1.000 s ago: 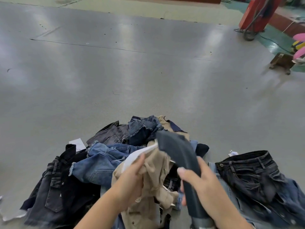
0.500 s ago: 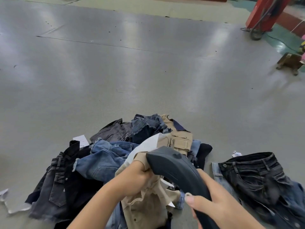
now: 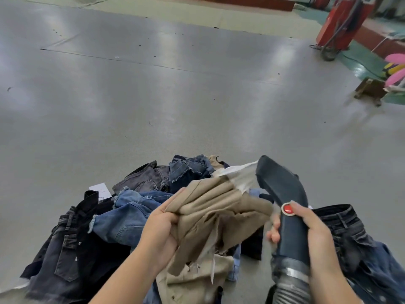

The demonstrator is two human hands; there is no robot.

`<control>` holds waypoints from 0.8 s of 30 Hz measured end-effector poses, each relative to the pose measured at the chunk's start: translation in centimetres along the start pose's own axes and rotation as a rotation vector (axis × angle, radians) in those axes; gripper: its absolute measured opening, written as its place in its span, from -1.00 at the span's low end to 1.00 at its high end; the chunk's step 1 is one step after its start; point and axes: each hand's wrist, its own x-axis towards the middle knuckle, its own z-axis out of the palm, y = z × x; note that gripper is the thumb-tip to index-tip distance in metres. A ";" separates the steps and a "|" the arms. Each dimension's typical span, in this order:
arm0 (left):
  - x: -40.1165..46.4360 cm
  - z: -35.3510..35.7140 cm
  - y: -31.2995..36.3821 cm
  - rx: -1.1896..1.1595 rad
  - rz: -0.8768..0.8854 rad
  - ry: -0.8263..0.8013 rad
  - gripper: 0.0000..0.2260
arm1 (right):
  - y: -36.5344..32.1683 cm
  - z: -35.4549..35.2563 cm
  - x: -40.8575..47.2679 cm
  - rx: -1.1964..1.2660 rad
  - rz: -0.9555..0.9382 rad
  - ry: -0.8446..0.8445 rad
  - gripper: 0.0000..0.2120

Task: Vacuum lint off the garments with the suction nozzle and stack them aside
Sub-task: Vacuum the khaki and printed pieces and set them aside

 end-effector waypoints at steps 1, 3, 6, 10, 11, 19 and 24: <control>0.3 -0.2 -0.1 0.030 0.002 0.016 -0.47 | -0.3 -0.2 0.2 0.023 0.041 -0.034 -0.77; 0.6 -0.7 0.3 0.379 0.111 -0.045 -0.51 | -0.4 -0.2 0.2 -0.061 0.129 -0.159 -0.74; 1.0 -0.5 0.6 0.956 0.158 -0.264 -0.17 | 0.7 0.4 -0.5 -0.227 0.261 -0.343 -0.64; 2.2 -0.3 -0.6 1.462 0.437 0.039 -0.79 | 1.3 0.8 -1.5 -0.330 0.316 -0.363 -0.63; 2.8 -1.5 -0.3 1.562 0.418 0.167 -0.85 | 0.8 0.5 -1.7 -0.334 0.299 -0.344 -0.66; 5.8 -8.4 3.3 1.100 0.238 0.446 -0.82 | -2.3 -3.1 -0.7 -0.379 0.106 -0.004 -0.69; 5.0 -3.7 1.0 0.869 0.194 0.218 -0.83 | 0.4 -0.8 0.1 -0.314 -0.037 0.007 -0.71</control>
